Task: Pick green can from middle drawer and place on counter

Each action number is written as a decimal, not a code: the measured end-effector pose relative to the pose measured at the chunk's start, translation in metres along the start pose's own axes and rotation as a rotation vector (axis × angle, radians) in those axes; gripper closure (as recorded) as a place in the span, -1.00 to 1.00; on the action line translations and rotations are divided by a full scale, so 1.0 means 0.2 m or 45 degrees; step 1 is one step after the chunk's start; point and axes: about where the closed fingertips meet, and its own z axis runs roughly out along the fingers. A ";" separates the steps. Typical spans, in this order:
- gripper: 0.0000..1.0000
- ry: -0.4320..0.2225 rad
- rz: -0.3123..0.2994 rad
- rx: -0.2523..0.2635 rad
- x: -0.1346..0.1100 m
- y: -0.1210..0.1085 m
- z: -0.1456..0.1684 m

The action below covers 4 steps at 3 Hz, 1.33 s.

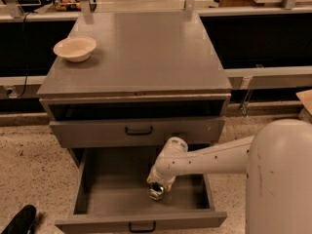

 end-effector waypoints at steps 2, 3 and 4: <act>1.00 0.018 -0.045 0.350 -0.07 -0.02 -0.45; 1.00 0.081 -0.086 0.420 -0.06 0.02 -0.80; 1.00 0.119 -0.206 0.382 -0.01 0.01 -1.18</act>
Offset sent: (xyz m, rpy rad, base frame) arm -0.0539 -0.0625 0.1919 0.3897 -0.3114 0.1622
